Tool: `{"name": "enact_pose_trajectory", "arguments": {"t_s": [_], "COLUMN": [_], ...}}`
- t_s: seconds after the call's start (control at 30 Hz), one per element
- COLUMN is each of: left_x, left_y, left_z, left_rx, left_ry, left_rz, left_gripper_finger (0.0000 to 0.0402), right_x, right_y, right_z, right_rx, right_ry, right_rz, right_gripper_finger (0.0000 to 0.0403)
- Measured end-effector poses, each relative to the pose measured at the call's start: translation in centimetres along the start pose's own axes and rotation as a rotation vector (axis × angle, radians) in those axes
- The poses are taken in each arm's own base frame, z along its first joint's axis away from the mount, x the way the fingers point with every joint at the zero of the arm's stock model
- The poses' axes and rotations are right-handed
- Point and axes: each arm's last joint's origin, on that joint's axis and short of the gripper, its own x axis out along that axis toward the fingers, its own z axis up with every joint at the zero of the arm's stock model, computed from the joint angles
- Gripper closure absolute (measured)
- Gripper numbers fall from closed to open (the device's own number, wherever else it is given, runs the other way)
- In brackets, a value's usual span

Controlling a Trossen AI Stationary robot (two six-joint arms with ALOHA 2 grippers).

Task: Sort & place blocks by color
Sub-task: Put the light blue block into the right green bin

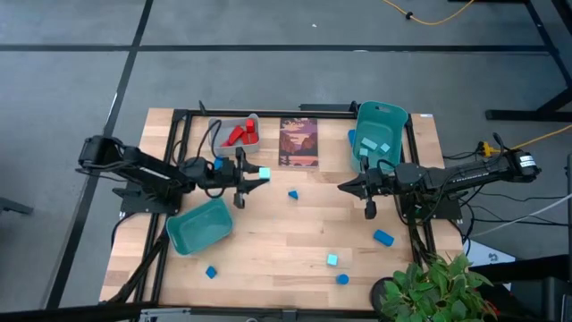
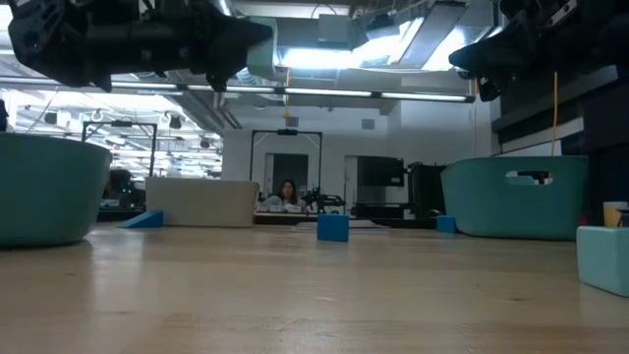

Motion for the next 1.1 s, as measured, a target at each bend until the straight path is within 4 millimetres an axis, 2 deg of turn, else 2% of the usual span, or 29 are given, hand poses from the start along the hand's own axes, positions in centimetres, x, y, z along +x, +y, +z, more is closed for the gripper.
{"name": "enact_pose_trajectory", "arguments": {"t_s": [0.2, 0.33, 0.6, 0.7, 0.87, 0.97, 1.1], "left_x": [0.0, 0.4, 4.4, 5.9, 8.1, 9.3, 10.8], "left_y": [0.0, 0.0, -0.2, 0.0, 0.2, 0.3, 0.3], "left_z": [0.0, -0.4, -0.7, -1.3, -1.9, -1.8, -1.8], "left_rx": [-0.022, -0.031, -0.021, -0.018, -0.020, -0.021, -0.021], "left_ry": [0.000, 0.022, 0.037, 0.052, 0.052, 0.038, 0.020], "left_rz": [0.000, -0.003, -0.067, -0.057, -0.093, -0.102, -0.100], "left_gripper_finger": [0.0277, 0.0277, 0.0277, 0.0277, 0.0277, 0.0277, 0.0277], "right_x": [0.1, 0.9, 3.2, 3.7, 4.5, 5.3, 6.8], "right_y": [0.0, -0.2, -0.8, -1.2, -1.5, -1.5, -1.3], "right_z": [-0.1, -0.8, -1.8, -2.3, -2.9, -2.4, -1.2], "right_rx": [0.010, 0.027, 0.066, 0.119, 0.189, 0.185, 0.084], "right_ry": [0.004, 0.040, 0.027, 0.045, 0.063, 0.058, 0.029], "right_rz": [-0.006, -0.072, -0.115, -0.128, -0.124, -0.123, -0.115], "right_gripper_finger": [0.0401, 0.0395, 0.0379, 0.0343, 0.0246, 0.0181, 0.0112]}}
